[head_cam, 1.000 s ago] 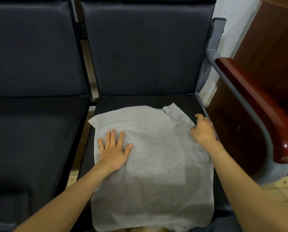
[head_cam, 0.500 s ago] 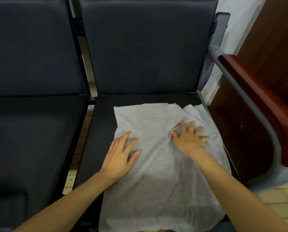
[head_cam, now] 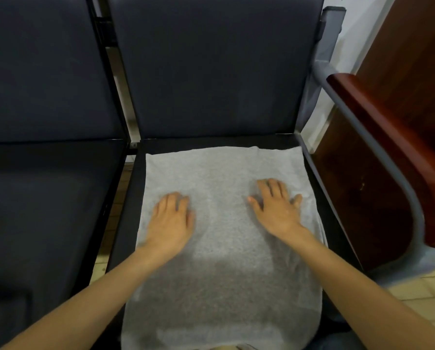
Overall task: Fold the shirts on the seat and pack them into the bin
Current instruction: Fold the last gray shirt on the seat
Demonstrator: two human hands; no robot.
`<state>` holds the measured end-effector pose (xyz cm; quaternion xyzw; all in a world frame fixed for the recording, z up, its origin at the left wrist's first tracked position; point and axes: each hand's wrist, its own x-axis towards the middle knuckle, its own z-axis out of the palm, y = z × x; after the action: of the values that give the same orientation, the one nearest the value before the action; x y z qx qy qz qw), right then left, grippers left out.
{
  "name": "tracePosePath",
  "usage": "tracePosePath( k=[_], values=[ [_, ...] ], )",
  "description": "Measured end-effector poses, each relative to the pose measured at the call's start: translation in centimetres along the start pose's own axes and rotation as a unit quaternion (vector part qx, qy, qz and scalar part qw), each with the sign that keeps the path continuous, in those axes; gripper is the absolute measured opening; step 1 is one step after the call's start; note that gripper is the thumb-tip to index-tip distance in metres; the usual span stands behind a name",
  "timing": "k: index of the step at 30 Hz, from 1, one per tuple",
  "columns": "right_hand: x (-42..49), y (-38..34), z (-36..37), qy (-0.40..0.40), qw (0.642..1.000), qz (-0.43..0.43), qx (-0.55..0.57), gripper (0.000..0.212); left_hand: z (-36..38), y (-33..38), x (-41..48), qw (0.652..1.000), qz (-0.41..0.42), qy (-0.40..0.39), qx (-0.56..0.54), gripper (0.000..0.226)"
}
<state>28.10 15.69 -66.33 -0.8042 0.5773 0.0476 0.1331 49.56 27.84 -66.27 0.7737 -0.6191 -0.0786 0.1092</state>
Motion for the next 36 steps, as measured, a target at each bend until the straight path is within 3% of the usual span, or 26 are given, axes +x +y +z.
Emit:
tracePosePath(
  k=[3,8,12,13,17,20,22,23,26,28,31,33,36],
  values=[
    [0.6,-0.2,0.2,-0.036,0.999,-0.024,-0.015,0.061,1.5,-0.1,-0.6,0.994,0.002,-0.099,0.043,0.095],
    [6.4,-0.5,-1.9,-0.032,0.997,-0.062,0.042,0.058,1.9,-1.7,4.4,0.990,-0.061,-0.109,0.072,0.067],
    [4.1,-2.5,-2.3,0.141,0.983,-0.105,0.058,0.045,1.9,-3.2,9.0,0.992,-0.058,-0.082,0.073,0.065],
    [2.4,-2.9,-2.0,0.150,0.980,-0.116,0.058,0.041,2.0,-3.6,9.8,0.993,-0.055,-0.081,0.069,0.064],
    [-2.8,-1.9,0.5,0.026,0.994,-0.105,-0.007,0.053,1.4,-3.9,11.3,0.994,-0.046,-0.081,0.048,0.061],
    [-1.9,-0.6,0.8,-0.019,0.995,-0.093,-0.013,0.059,-0.5,-2.0,8.7,1.000,-0.006,0.025,0.013,0.055],
    [0.5,-0.1,0.3,-0.049,0.995,-0.092,-0.013,0.059,-1.9,-0.3,5.3,0.998,0.029,0.053,-0.034,0.048],
    [1.9,0.1,0.0,-0.062,0.994,-0.093,-0.017,0.059,-2.3,0.4,3.4,0.998,0.030,0.029,-0.055,0.048],
    [4.4,-0.3,-1.3,-0.098,0.991,-0.090,-0.029,0.060,-1.6,1.6,-1.5,0.986,-0.052,-0.142,-0.074,0.066],
    [3.6,-1.2,-1.6,-0.066,0.993,-0.096,-0.007,0.059,-0.2,1.0,-2.5,0.979,-0.070,-0.191,-0.018,0.074],
    [-0.4,-2.2,-1.3,0.102,0.986,-0.115,0.065,0.050,0.8,-1.2,-0.8,0.983,-0.055,-0.170,0.029,0.075],
    [-2.2,-1.3,-0.5,0.162,0.982,-0.058,0.076,0.054,0.7,-2.5,0.6,0.984,-0.042,-0.173,0.030,0.075],
    [-2.1,0.8,-0.3,0.130,0.975,0.122,0.135,0.065,0.2,-2.1,0.9,0.989,-0.006,-0.142,0.049,0.067]
  ],
)
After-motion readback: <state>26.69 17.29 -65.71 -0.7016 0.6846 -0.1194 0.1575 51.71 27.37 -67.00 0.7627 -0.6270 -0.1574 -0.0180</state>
